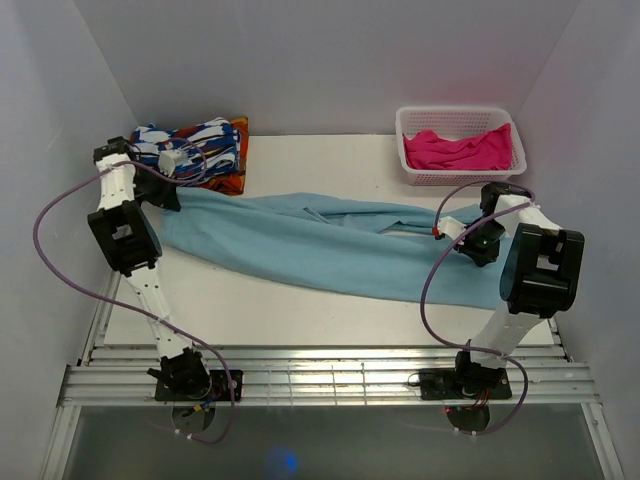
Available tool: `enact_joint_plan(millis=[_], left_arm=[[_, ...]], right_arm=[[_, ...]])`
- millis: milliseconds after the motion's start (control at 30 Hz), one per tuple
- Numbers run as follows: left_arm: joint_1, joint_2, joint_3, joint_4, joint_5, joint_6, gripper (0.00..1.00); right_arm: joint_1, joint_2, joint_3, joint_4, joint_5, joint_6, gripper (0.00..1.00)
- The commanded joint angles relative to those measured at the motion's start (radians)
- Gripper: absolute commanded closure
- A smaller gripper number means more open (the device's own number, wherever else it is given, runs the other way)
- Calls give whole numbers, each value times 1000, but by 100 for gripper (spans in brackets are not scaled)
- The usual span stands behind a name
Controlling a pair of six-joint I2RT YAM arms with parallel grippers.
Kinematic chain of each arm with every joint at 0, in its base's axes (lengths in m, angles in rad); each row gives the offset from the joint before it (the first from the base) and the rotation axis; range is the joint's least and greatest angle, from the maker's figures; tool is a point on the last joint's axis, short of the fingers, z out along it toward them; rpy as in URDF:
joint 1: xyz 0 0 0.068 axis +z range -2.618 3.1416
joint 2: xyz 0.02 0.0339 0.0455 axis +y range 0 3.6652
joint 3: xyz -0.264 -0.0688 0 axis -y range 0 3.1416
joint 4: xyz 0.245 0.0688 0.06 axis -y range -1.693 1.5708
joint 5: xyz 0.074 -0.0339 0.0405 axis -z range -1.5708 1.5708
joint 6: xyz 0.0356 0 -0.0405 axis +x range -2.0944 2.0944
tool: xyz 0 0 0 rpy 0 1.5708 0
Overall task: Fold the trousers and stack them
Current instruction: Flatten the trousers out
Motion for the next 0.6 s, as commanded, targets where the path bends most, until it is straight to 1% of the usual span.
enact_joint_plan(millis=[0,33,67,100,133,200,233,300,333,367,433,500,533,567], left_arm=[[-59,59,20,157,-156,-157,99],[-69,89,17,183,-159,-177,91],[-79,100,17,208,-158,-203,79],[-89,106,17,219,-155,-213,70],[-89,100,11,241,-153,-220,54],[-78,70,-11,277,-152,-234,34],[-70,18,-32,298,-129,-234,8],[-35,-47,-46,308,-89,-237,4],[-20,-77,-48,308,-49,-242,4],[-3,-149,-66,306,-23,-246,3],[61,-228,-113,302,35,-243,3],[120,-329,-210,279,89,-208,6],[132,-352,-247,234,100,-144,7],[143,-372,-328,214,86,-115,10]], right_arm=[[-19,55,75,-38,97,1,92],[-19,65,81,-33,102,5,92],[-19,84,90,-33,110,12,92],[-19,88,92,-37,113,15,92],[-19,90,88,-31,114,15,92],[-19,92,87,-12,117,22,92],[-18,104,88,-10,114,28,92],[-18,119,104,-15,110,42,92],[-18,122,105,-19,104,59,92],[-19,127,105,-21,101,64,92],[-18,125,101,-19,88,74,92],[-18,119,96,-18,84,79,92],[-18,116,93,-21,82,82,92],[-18,115,92,-21,81,82,92]])
